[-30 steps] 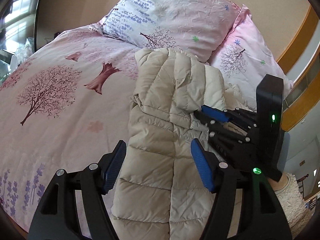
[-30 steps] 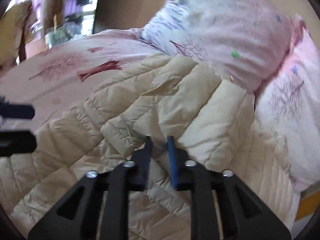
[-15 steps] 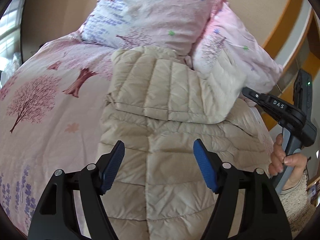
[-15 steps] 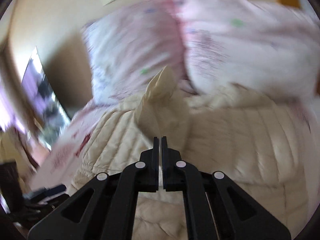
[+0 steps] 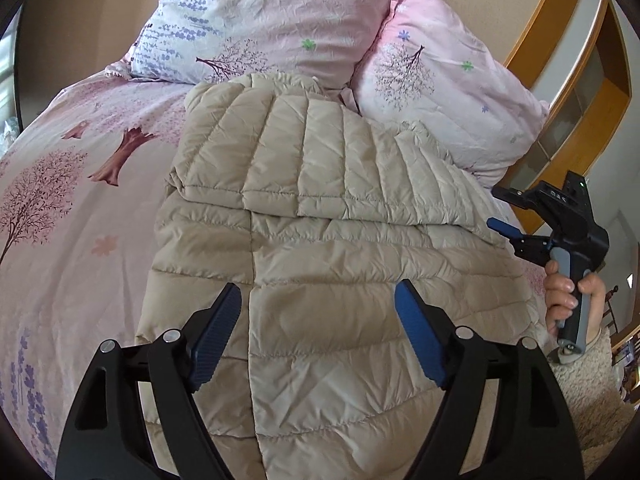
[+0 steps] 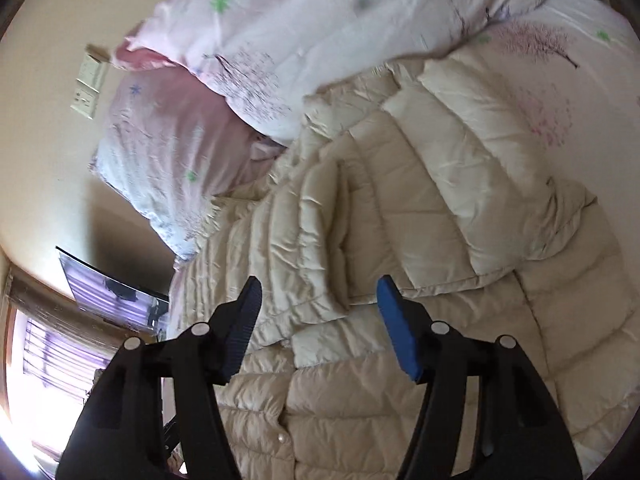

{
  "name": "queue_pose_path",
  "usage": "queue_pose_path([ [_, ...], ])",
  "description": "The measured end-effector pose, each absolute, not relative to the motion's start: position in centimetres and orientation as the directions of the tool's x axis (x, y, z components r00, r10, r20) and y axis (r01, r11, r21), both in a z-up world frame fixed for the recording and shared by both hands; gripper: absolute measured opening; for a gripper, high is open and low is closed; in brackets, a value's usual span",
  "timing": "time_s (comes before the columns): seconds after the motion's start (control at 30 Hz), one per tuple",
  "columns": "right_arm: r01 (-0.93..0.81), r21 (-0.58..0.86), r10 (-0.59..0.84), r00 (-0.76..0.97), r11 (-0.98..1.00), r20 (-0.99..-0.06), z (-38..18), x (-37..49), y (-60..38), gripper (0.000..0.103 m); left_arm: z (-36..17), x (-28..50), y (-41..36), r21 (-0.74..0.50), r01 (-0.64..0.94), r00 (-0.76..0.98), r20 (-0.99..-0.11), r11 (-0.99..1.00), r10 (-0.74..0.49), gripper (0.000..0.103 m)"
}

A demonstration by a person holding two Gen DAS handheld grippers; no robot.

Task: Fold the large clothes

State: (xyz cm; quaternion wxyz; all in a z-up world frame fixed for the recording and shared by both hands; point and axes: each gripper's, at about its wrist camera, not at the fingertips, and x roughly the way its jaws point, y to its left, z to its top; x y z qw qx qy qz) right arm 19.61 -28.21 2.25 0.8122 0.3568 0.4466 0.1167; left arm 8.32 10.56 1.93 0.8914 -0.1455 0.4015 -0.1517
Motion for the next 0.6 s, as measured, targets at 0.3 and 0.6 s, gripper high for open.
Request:
queue_pose_path([
  [0.3,0.101,0.669,0.537,0.514,0.737,-0.669,0.3,21.4,-25.5,0.006,1.0,8.2,9.6,-0.314,0.156,0.625,-0.703,0.936,-0.340,0.085],
  [0.6,0.082,0.619,0.474,0.568,0.781,-0.673,1.6,19.3,-25.7,0.006,0.4,8.2,10.2,-0.301,0.164,0.637,-0.695,0.939,-0.334,0.087],
])
